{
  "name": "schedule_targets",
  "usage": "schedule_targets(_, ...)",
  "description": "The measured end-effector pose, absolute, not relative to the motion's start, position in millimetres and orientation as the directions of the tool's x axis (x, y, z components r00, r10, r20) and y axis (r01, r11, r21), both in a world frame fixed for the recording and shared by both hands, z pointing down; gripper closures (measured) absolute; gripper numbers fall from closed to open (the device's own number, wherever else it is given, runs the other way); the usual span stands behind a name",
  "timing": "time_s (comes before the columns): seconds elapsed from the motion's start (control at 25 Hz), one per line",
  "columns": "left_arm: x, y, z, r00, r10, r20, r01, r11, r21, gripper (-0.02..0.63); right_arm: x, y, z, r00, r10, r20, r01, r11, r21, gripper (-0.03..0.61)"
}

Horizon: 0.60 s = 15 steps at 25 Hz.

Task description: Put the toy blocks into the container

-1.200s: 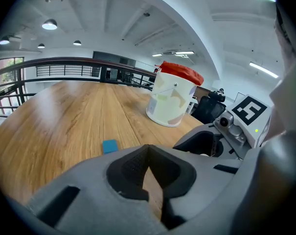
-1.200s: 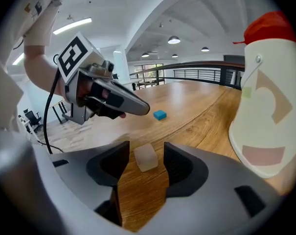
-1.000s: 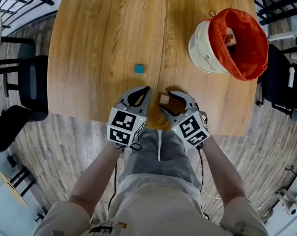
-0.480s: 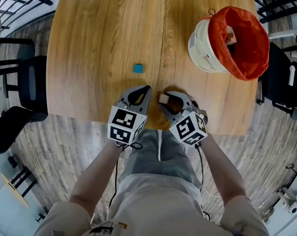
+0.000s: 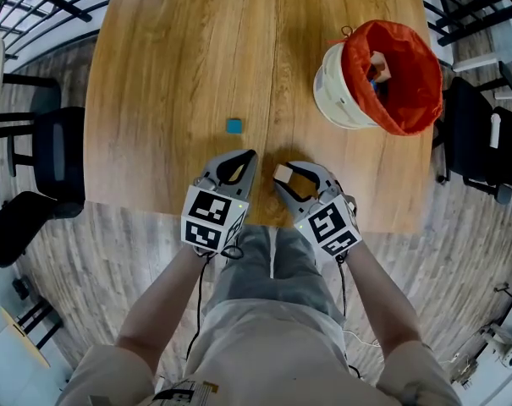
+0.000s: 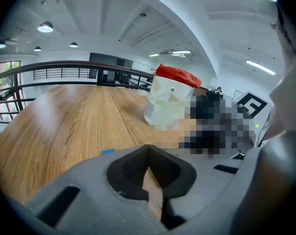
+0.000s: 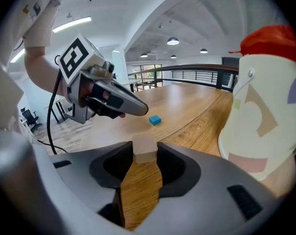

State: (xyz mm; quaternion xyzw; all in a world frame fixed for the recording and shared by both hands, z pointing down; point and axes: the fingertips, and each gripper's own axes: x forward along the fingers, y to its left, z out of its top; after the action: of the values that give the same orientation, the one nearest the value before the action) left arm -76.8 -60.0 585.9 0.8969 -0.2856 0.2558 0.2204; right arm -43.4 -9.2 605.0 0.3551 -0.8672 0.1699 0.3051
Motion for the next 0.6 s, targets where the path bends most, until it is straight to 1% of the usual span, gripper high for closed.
schedule_targets(0.32, -54.2, -62.2, 519.0, 0.749, -0.422, 0.51, -0.59, -0.776, 0.223, 0.601, -34.7, -8.4, 525.5, -0.566, -0.588, 0.578, -0.73, 0.683, -0.02, 0.42)
schedule_targets(0.6, -31.4, -65.6, 457.6, 0.791, -0.432, 0.433, -0.552, -0.809, 0.201, 0.601, -15.6, -10.2, 455.2, -0.545, -0.677, 0.495, -0.773, 0.635, 0.017, 0.42)
